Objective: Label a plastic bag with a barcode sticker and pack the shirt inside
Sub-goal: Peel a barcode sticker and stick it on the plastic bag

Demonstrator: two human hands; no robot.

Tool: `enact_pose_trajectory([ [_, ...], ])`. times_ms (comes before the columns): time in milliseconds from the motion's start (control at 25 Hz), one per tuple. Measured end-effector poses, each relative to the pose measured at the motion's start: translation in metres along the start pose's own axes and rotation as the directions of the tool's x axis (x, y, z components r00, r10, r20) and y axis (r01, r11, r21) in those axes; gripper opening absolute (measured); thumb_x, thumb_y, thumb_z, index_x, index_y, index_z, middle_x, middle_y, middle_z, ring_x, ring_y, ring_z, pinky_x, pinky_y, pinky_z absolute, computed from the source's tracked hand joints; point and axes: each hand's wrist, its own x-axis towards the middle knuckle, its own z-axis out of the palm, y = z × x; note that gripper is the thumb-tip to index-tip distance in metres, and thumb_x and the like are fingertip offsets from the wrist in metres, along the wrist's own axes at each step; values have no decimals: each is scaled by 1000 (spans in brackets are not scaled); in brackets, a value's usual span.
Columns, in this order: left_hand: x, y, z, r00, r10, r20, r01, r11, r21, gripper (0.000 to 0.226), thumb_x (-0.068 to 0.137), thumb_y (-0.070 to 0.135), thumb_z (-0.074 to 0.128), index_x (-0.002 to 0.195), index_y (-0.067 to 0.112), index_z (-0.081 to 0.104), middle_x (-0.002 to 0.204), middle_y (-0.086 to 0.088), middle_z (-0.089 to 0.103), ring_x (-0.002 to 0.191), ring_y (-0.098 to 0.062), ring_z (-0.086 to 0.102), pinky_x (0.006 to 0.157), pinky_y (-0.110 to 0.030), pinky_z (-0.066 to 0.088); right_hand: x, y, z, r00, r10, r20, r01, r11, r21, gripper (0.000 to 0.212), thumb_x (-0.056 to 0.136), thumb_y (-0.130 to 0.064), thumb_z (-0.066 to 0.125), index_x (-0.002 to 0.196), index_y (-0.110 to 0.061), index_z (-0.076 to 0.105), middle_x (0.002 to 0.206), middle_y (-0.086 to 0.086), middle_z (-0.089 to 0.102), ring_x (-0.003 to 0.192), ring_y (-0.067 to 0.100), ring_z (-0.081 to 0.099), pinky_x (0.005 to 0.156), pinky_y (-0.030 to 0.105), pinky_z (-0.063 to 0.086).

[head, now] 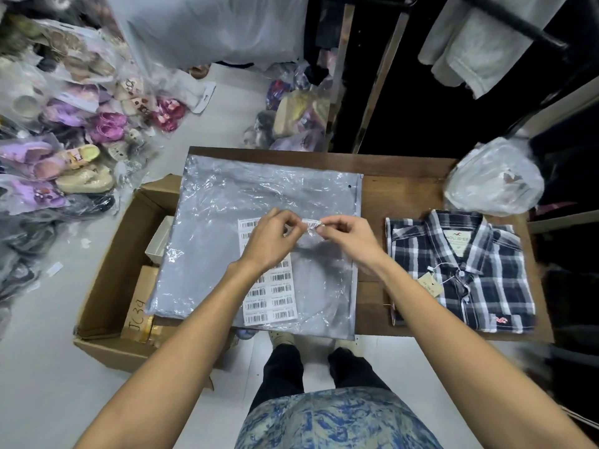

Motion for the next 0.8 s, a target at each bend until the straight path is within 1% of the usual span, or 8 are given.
enact_pose_trajectory([
  [160,19,11,9,1000,3,12,-3,1000,2,17,98,33,63,98,17,70,102,-2,61,87,-14,61,85,-27,47,6,-4,-24,999,19,-34,-20,1000,-24,19,89,-8,74,107,-13,78,94,4,75,76,4,64,70,17,49],
  [240,27,14,12,1000,4,12,-4,1000,21,19,98,33,64,96,17,72,100,-3,65,90,-15,61,84,-27,46,9,-5,-30,999,1,-52,-1,1000,-6,24,89,-8,73,113,-11,75,97,6,75,79,7,65,69,16,51],
  [320,36,18,15,1000,0,15,0,1000,-7,19,97,32,66,94,15,74,94,-2,72,89,-17,64,82,-31,49,11,-7,-35,997,-15,-80,15,1000,6,35,89,-8,73,123,-12,67,94,9,75,79,9,68,65,16,52],
  [400,45,24,16,999,-35,34,38,997,-70,18,97,30,67,91,15,75,87,0,74,82,-15,65,74,-29,48,15,-9,-40,992,-27,-122,27,1000,0,41,89,-11,75,127,-14,62,90,7,75,79,8,70,67,16,52],
  [520,59,28,18,994,-84,68,91,989,-112,14,96,33,67,89,23,73,84,3,74,77,-12,63,69,-25,45,25,-9,-49,984,-3,-179,6,1000,13,38,86,-14,79,118,-12,60,86,5,73,77,5,69,74,19,51],
  [640,77,31,23,993,-97,63,102,991,-84,14,95,34,66,89,24,75,87,6,75,82,-13,66,72,-24,45,38,-12,-55,973,25,-229,-17,999,40,32,84,-9,79,101,-14,52,86,8,67,65,5,65,63,23,49],
  [720,89,34,28,992,-115,59,118,992,-48,16,95,36,65,90,24,75,89,5,75,85,-14,67,75,-25,47,48,-14,-59,964,40,-264,-30,999,42,35,84,-7,78,94,-17,46,88,11,67,67,12,65,56,23,49],
  [800,102,35,32,987,-143,69,145,989,-24,17,94,39,65,85,27,73,89,6,76,87,-15,68,80,-28,50,58,-16,-64,957,52,-287,-46,999,28,38,85,-6,78,90,-19,42,87,13,68,69,17,65,52,22,50],
])
